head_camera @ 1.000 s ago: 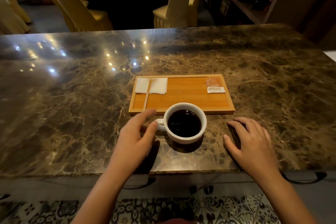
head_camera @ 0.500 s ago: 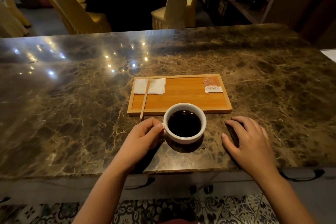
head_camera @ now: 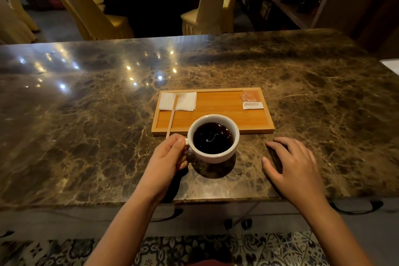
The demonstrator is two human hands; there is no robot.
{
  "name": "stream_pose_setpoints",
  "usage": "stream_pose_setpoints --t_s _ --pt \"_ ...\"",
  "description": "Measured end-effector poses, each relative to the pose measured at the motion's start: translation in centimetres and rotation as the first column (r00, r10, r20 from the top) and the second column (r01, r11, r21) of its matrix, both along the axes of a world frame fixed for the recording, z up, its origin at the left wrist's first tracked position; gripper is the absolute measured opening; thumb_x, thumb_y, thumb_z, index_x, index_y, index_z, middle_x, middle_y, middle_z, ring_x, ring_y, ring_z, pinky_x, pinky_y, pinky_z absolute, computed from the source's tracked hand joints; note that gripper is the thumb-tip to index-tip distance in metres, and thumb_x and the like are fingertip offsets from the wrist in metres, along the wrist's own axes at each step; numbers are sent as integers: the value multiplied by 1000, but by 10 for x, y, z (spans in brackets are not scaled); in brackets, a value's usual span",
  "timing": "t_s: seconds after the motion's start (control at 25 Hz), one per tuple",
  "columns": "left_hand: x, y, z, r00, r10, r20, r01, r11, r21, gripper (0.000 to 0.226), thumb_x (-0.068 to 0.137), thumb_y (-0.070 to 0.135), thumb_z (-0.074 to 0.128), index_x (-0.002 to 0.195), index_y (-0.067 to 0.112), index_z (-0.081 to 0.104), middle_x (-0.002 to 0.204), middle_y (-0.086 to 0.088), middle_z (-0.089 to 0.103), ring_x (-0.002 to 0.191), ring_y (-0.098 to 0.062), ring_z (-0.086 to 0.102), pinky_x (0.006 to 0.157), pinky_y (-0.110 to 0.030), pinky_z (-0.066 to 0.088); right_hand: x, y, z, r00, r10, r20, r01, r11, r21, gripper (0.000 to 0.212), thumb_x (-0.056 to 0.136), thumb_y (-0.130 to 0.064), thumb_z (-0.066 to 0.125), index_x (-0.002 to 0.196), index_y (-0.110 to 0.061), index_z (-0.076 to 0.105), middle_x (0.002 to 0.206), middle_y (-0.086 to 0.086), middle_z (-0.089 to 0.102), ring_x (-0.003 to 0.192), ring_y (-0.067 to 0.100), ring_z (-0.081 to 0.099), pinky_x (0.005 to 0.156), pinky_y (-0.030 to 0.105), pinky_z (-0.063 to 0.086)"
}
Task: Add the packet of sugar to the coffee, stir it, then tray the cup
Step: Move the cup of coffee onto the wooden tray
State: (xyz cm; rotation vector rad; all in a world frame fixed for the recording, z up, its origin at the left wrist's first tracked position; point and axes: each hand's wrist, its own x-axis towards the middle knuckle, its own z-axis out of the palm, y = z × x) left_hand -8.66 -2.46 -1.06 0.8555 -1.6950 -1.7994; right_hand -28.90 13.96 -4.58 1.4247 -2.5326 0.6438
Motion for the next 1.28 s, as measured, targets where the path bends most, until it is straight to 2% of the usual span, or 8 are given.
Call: stream_pose_setpoints --t_s 0.2,0.4,0.76,1.04,1.28 --pt "-9 -14 24 998 -12 -62 13 1000 11 26 96 18 37 85 2 55 59 2 45 51 -7 37 49 -18 35 0 1 0 1000 -1 5 1 1000 -8 42 79 -37 51 109 -11 64 109 8 61 106 22 50 88 43 41" --pt "-34 -43 45 988 -48 -143 60 995 75 27 96 10 35 74 6 51 56 6 55 47 -5 36 45 -16 32 0 0 1 1000 -4 10 4 1000 -5 48 80 -42 42 109 -12 64 110 7 62 107 21 50 87 43 42" --pt "-84 -89 40 996 -88 -19 90 981 172 24 93 5 38 73 5 52 66 -6 52 49 -8 35 46 -17 31 -2 0 -1 1000 -10 22 10 1000 -6 47 80 -42 42 108 -12 65 110 7 63 109 18 46 89 46 43" --pt "-96 -107 30 994 -103 39 96 982 166 25 94 6 36 74 6 51 69 -7 51 45 -6 37 44 -17 33 -3 0 -3 1000 -11 19 11 1000 -10 45 79 -41 44 108 -13 64 109 6 63 109 18 45 89 45 44" --pt "-98 -112 27 985 -153 75 139 976 170 24 94 9 37 76 6 53 69 -6 52 49 -8 38 48 -19 34 -3 0 -3 1000 -7 14 7 1000 -15 44 79 -41 45 107 -14 64 109 5 63 109 19 46 89 42 43"
